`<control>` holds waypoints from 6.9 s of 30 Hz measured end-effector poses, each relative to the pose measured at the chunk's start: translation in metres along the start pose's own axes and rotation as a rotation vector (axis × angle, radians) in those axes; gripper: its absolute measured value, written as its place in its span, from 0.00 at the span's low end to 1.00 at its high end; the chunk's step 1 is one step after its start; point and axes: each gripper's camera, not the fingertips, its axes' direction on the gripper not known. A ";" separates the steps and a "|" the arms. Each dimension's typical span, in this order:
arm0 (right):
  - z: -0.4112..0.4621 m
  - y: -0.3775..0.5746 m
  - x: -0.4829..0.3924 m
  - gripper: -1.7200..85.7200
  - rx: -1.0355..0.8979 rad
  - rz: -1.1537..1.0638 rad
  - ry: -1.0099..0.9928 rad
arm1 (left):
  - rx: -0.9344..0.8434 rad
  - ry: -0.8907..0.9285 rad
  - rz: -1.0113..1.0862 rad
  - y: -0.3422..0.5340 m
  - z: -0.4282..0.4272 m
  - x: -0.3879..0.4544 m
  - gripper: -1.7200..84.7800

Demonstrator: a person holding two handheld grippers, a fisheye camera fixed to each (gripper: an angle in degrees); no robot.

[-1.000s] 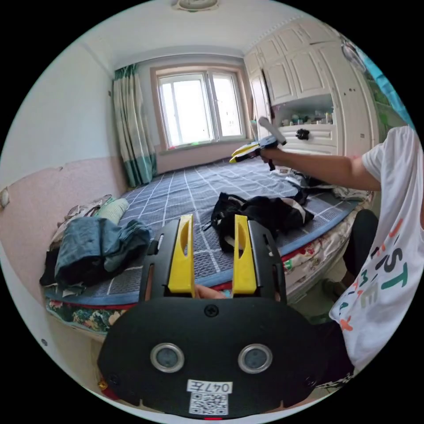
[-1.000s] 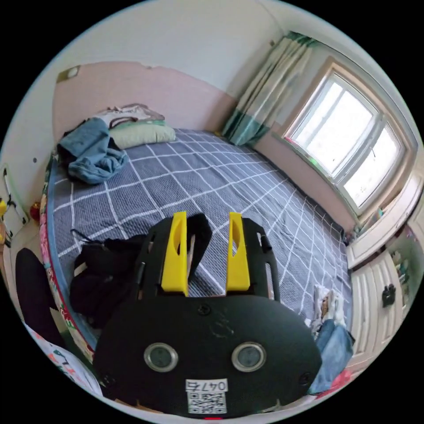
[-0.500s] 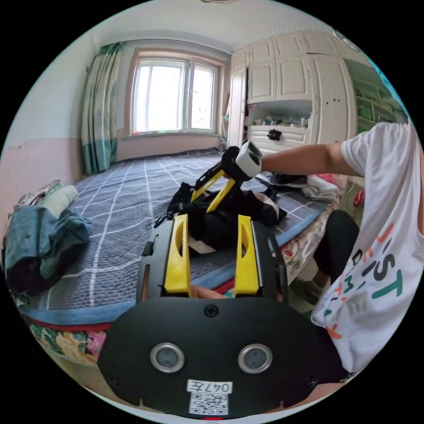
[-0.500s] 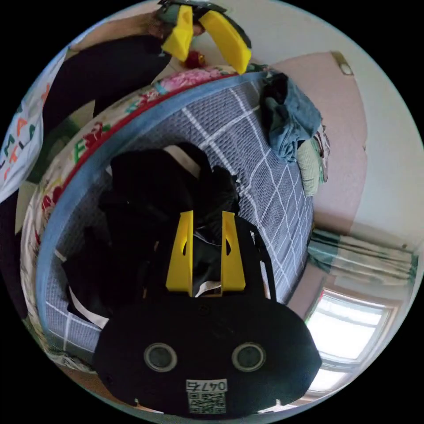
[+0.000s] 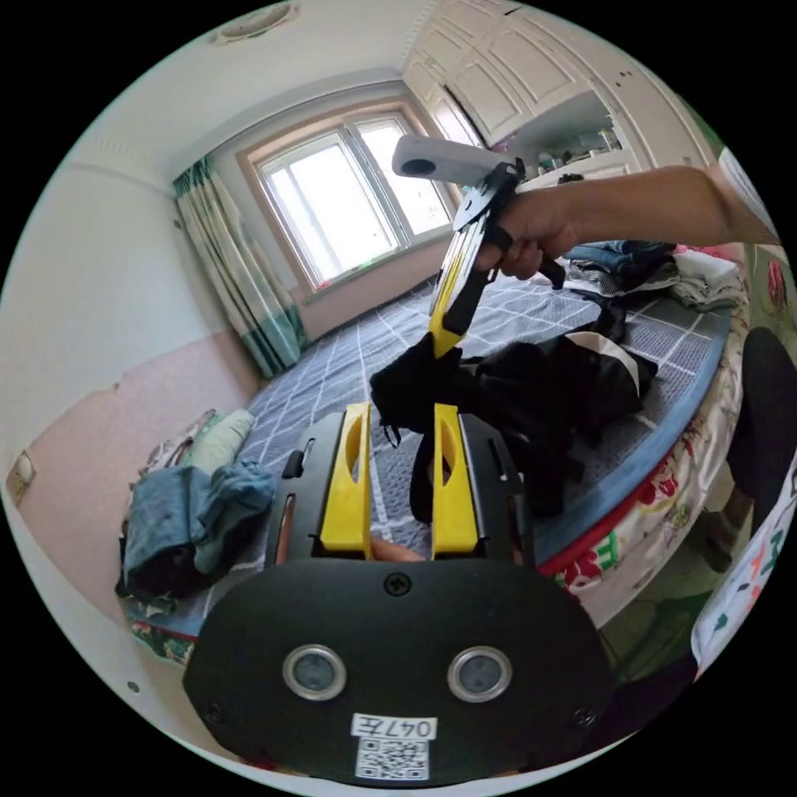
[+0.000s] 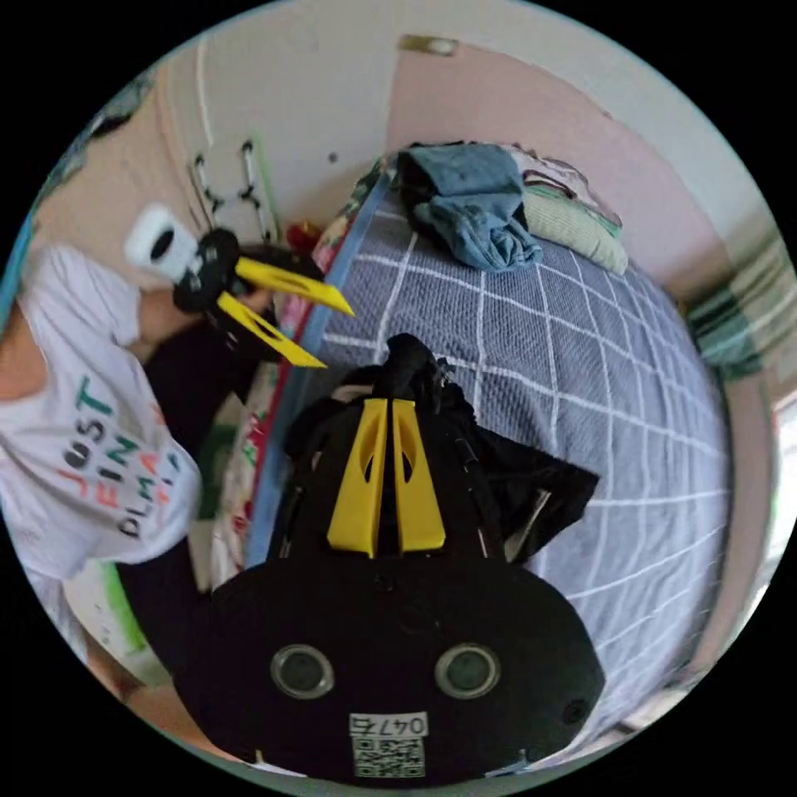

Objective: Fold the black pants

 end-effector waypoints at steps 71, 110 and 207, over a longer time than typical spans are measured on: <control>-0.016 0.011 -0.166 0.02 -0.117 -0.103 0.480 | 0.098 0.072 0.027 -0.062 -0.117 0.018 0.05; 0.261 -0.068 -0.017 0.05 -0.337 -0.198 0.035 | -0.549 1.357 0.411 -0.112 -0.062 -0.196 0.01; -0.259 0.354 -0.127 0.02 0.281 0.328 0.403 | 0.093 0.569 0.809 -0.316 0.047 0.141 0.02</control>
